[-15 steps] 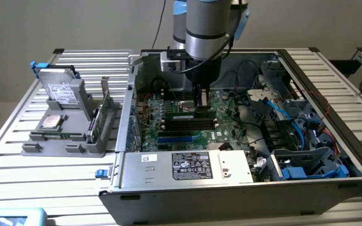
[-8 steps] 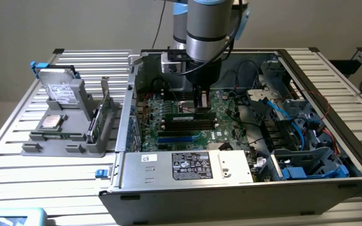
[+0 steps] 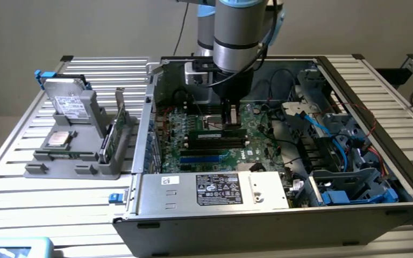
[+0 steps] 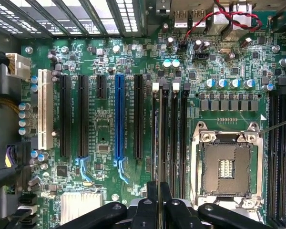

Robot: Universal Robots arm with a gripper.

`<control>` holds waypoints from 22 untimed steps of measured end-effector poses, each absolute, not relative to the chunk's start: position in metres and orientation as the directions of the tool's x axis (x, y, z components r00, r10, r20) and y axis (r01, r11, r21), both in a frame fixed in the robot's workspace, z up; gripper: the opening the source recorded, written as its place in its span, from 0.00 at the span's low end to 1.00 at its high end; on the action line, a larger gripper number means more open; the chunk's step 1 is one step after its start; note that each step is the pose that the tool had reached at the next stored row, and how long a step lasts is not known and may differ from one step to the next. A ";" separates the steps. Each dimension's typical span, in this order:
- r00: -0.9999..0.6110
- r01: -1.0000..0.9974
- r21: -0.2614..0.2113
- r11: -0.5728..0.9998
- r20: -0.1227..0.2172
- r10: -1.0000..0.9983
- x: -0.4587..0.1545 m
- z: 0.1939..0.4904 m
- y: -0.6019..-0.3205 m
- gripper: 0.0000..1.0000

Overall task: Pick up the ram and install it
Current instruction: 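Insert the ram into the slot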

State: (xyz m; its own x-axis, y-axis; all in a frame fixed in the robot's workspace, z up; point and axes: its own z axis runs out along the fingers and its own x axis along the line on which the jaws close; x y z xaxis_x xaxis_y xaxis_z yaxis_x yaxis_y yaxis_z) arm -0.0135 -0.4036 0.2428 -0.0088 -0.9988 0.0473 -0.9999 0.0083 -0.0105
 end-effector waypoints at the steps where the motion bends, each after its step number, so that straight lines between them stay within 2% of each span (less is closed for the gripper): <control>1: -0.009 -1.000 -0.010 0.008 0.047 -0.999 -0.013 0.243 -0.404 0.14; 22: -0.008 -1.000 0.000 0.008 0.044 -0.999 -0.011 0.237 -0.404 0.14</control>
